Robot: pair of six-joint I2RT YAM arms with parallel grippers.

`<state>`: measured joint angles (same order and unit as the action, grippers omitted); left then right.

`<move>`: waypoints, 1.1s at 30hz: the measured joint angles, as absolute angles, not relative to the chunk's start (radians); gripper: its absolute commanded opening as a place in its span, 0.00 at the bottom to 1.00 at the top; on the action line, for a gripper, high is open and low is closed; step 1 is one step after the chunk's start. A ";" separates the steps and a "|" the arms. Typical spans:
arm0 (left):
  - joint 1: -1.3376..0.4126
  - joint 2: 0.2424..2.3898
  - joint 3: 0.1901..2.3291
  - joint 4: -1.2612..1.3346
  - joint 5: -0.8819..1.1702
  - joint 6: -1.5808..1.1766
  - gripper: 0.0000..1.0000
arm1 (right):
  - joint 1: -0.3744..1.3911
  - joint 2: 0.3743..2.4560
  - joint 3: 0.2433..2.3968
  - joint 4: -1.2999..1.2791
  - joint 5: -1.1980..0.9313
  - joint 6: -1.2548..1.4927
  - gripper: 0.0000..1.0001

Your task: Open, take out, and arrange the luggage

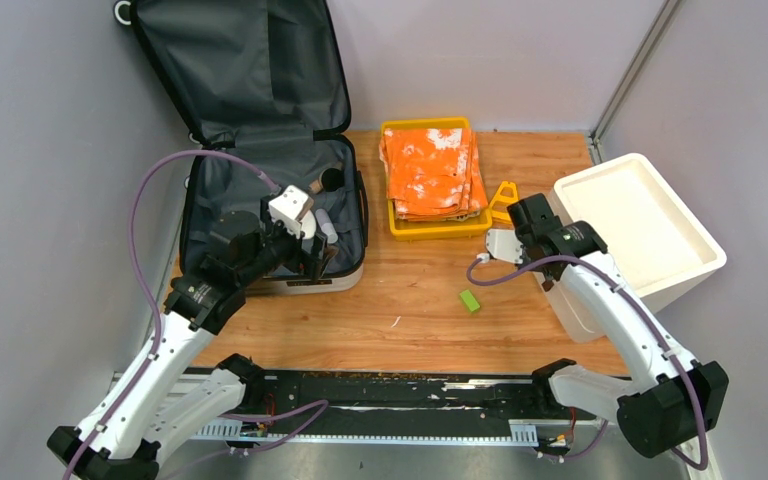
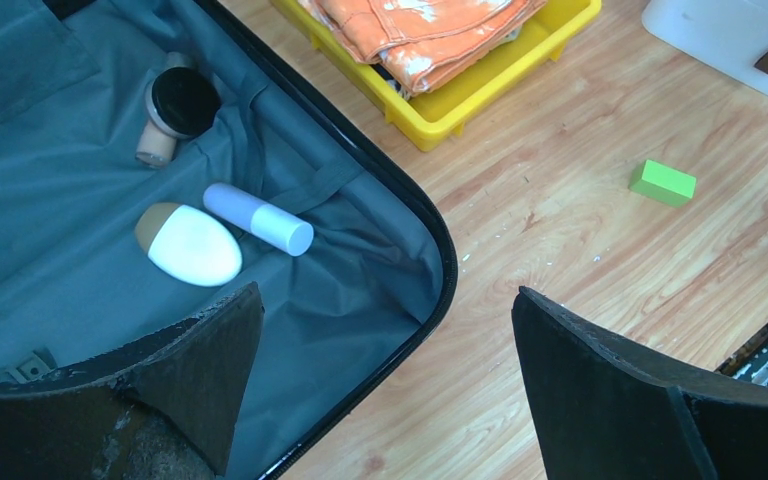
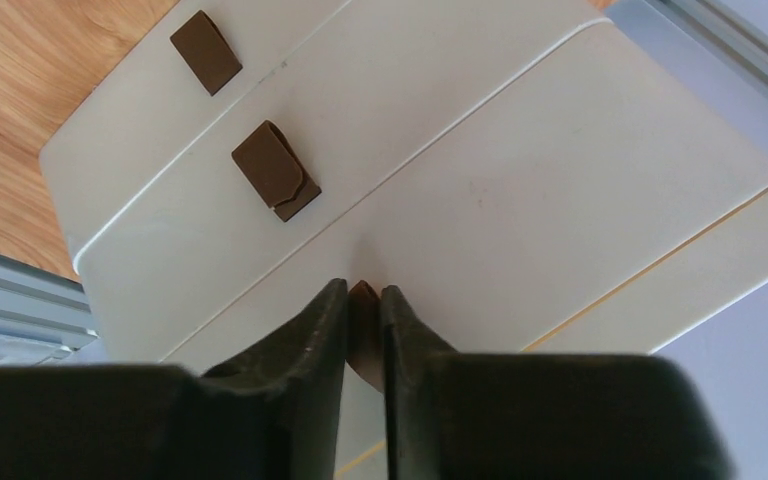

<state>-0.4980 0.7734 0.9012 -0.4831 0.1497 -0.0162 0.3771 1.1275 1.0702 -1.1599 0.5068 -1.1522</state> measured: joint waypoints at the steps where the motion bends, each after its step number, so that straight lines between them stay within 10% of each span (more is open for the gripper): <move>1: -0.498 0.772 0.901 -0.483 0.148 -0.016 1.00 | 0.374 1.133 1.075 -1.160 0.511 -1.156 0.02; 33: -0.498 0.762 0.901 -0.500 0.039 0.008 1.00 | 0.611 1.231 1.256 -1.219 0.302 -1.061 0.00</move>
<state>-0.4980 0.7620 0.9012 -0.4995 0.0395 0.0082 0.6106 1.2312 1.2560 -1.2194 0.3023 -1.0611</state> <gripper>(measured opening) 0.998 0.020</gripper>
